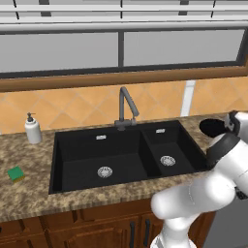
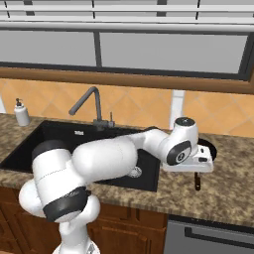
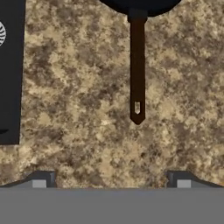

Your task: Pick the pan and sponge and place them into the sink. Then turn on the water.

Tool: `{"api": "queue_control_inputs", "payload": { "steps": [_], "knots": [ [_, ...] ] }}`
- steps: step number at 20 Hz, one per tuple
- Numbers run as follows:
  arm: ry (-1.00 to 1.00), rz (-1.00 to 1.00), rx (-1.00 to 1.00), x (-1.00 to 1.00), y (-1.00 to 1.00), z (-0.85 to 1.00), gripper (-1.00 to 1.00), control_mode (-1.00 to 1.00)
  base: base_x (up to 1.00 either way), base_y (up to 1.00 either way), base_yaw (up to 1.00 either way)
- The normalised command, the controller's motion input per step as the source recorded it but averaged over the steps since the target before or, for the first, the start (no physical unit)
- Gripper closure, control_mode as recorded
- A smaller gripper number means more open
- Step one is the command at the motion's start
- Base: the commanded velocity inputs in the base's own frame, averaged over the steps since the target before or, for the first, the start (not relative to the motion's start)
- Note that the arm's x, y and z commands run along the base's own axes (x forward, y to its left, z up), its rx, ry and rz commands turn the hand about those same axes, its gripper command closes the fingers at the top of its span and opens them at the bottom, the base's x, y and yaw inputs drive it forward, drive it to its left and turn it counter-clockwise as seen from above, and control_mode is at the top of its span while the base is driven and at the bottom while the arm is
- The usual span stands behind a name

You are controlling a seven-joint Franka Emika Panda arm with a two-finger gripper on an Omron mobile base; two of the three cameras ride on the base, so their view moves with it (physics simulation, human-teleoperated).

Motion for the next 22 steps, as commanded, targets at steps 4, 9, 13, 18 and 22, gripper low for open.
{"api": "queue_control_inputs", "payload": {
  "steps": [4, 9, 13, 18, 22],
  "knots": [
    [0.07, 0.0, 0.0, 0.21, -0.39, -0.36, -1.0, -1.0, 0.0, 0.0, 0.0],
    [0.03, 0.0, 0.02, 0.34, -0.24, -0.3, -1.0, -1.0, 0.0, 0.0, 0.0],
    [0.01, 0.0, 0.05, 0.41, -0.12, -0.26, -1.0, -1.0, 0.0, 0.0, 0.0],
    [0.01, 0.0, 0.02, 0.38, -0.25, -0.21, -1.0, -1.0, 0.0, 0.0, 0.0],
    [0.01, 0.0, 0.02, 0.32, -0.33, -0.12, -1.0, -1.0, 0.0, 0.0, 0.0]
  ]
}}
